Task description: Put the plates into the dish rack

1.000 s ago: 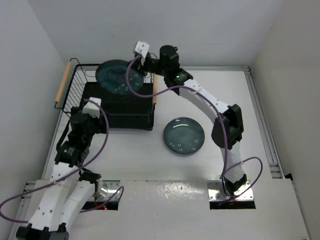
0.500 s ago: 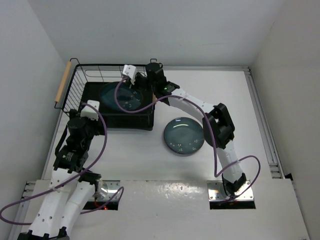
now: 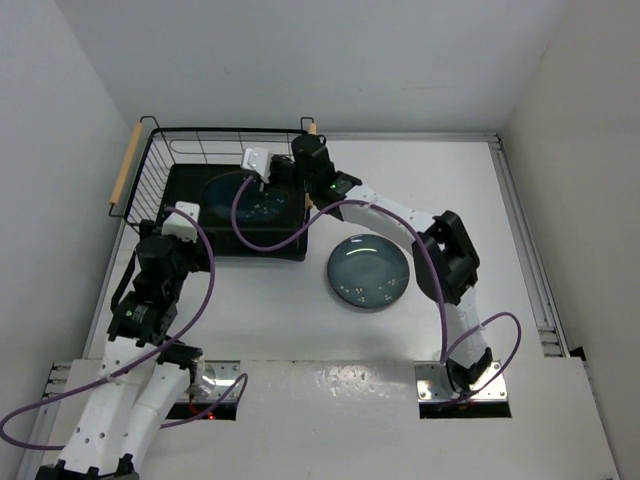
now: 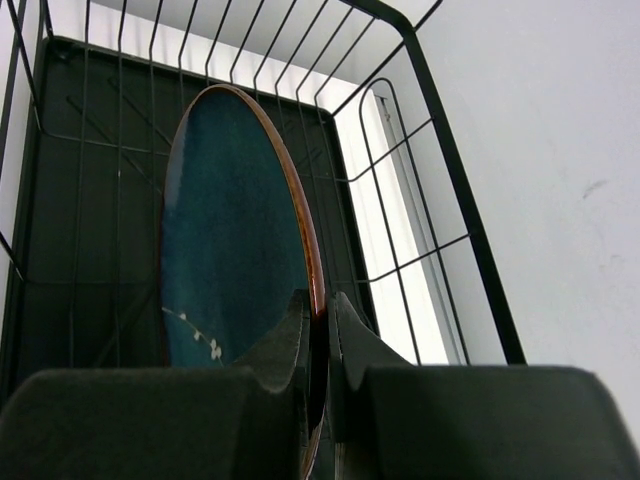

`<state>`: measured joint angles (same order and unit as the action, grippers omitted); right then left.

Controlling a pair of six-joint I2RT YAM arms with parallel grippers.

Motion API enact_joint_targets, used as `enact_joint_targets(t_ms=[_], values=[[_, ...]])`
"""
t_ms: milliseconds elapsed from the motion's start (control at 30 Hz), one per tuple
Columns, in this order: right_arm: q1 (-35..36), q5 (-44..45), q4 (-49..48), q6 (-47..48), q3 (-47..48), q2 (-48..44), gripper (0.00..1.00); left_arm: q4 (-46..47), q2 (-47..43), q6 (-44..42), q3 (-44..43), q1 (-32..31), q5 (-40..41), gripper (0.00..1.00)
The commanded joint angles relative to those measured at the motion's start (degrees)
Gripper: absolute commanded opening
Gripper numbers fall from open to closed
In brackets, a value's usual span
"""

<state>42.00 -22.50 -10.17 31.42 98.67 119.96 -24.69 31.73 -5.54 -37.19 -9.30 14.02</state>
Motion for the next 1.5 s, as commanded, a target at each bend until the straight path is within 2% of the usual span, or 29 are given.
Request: enact_joint_targets(t_ms=[0,333,533,633,667,767,800,900,933,1067,1233,1267,1467], values=[[-0.78,0.97,-8.99,5.67,1.17,-6.14,0.0,1.31,-0.26,-0.26,0.01,0.42,0.66,0.98],[-1.66,-0.27,-3.98,6.63,-0.06,-8.07,0.0,1.31,0.27,-0.26,0.01,0.42,0.66,0.98],[-2.18,0.79,-5.2,6.38,-2.08,-9.04,0.01,1.31,0.27,-0.26,0.01,0.42,0.66,0.98],[-2.36,0.79,-8.2,4.53,-3.93,-9.31,0.13,1.31,0.27,-0.79,0.54,0.42,0.66,0.98],[-2.36,0.79,-7.93,3.92,-3.4,-8.7,0.21,1.31,0.27,-0.79,0.54,0.42,0.66,0.98],[-2.36,0.71,-7.67,3.21,-3.14,-8.25,0.3,1.31,0.27,-0.79,0.54,0.42,0.66,0.98],[-2.19,0.7,-7.58,2.95,-2.96,-7.99,0.38,1.31,0.27,-0.79,0.54,0.42,0.66,0.98],[-1.83,0.7,-7.76,2.42,-2.96,-8.08,0.49,1.31,0.27,-0.79,0.54,0.42,0.66,0.98],[-1.83,0.7,-8.54,2.07,-2.96,-8.25,0.56,1.31,0.27,-0.79,0.54,0.42,0.66,0.98],[-2.09,1.05,-11.44,-3.45,-2.0,-9.13,0.65,1.31,0.27,-0.79,0.54,0.42,0.13,0.98],[-2.36,2.2,-11.8,-9.44,2.92,-8.43,0.65,1.31,0.27,-0.79,0.54,0.42,0.13,0.98],[-2.53,2.2,-11.8,-9.71,3.62,-8.52,0.69,1.31,0.79,-0.79,0.54,0.42,0.13,0.98],[-2.97,-1.67,-15.13,-11.73,-2.43,-11.94,0.74,1.31,0.79,-1.31,0.54,0.42,0.13,0.98]])
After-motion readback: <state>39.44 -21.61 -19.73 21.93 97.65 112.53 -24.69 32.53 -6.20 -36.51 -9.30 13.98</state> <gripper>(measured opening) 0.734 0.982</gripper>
